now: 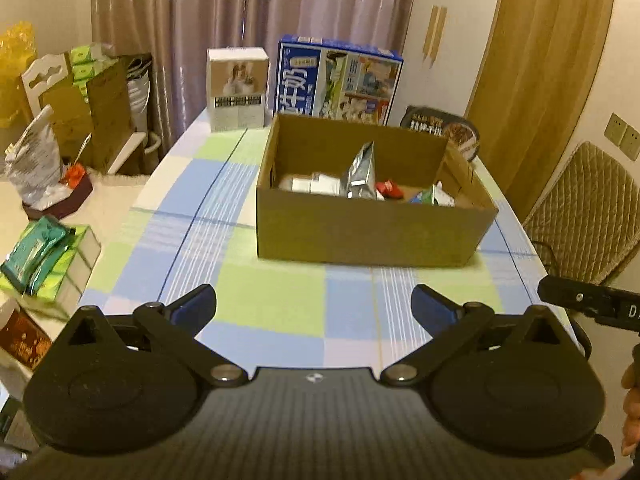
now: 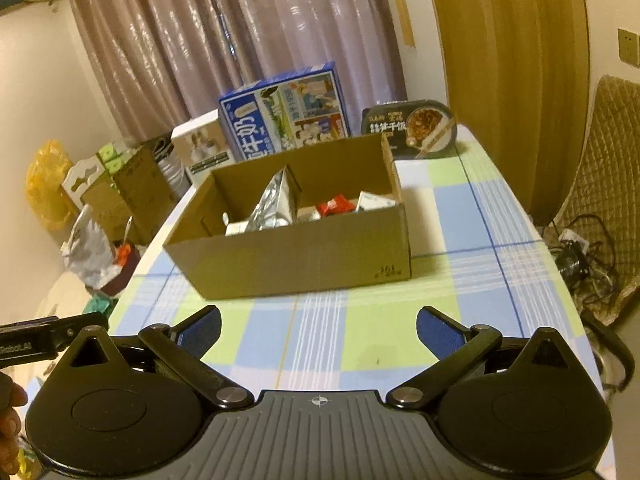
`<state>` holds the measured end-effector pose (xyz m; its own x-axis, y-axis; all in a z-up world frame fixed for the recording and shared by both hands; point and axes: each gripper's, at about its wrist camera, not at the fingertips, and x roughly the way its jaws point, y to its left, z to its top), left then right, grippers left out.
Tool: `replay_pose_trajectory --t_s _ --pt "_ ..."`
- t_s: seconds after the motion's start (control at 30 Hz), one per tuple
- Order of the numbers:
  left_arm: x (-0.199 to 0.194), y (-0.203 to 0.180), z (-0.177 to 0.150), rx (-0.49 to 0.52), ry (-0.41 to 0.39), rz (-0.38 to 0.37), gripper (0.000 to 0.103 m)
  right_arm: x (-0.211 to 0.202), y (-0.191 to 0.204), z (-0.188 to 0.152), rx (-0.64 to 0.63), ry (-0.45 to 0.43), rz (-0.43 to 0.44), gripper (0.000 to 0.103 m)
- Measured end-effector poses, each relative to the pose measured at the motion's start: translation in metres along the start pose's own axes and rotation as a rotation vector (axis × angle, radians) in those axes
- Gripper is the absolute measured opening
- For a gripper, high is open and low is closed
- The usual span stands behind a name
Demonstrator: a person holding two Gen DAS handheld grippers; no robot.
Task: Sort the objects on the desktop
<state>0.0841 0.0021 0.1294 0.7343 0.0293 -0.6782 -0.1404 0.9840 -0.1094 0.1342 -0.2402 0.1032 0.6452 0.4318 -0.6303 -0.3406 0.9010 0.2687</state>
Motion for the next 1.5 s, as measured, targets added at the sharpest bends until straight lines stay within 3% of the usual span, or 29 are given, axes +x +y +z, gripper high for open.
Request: replay_pose_trajectory --t_s 0.43,0.77,1.5 --pt "-0.019 -0.008 -0.023 0.005 0.014 0.023 0.102 -0.018 0.015 -0.026 -0.123 0.027 -0.093 0.101" --pt "-0.037 -0.014 -0.034 0.009 -0.001 0.017 0.102 -0.037 0.027 -0.042 -0.159 0.056 -0.085 0.101" --pt "-0.045 -0.012 -0.055 0.018 0.030 0.041 0.102 -0.059 0.027 -0.050 -0.111 0.041 -0.094 0.101"
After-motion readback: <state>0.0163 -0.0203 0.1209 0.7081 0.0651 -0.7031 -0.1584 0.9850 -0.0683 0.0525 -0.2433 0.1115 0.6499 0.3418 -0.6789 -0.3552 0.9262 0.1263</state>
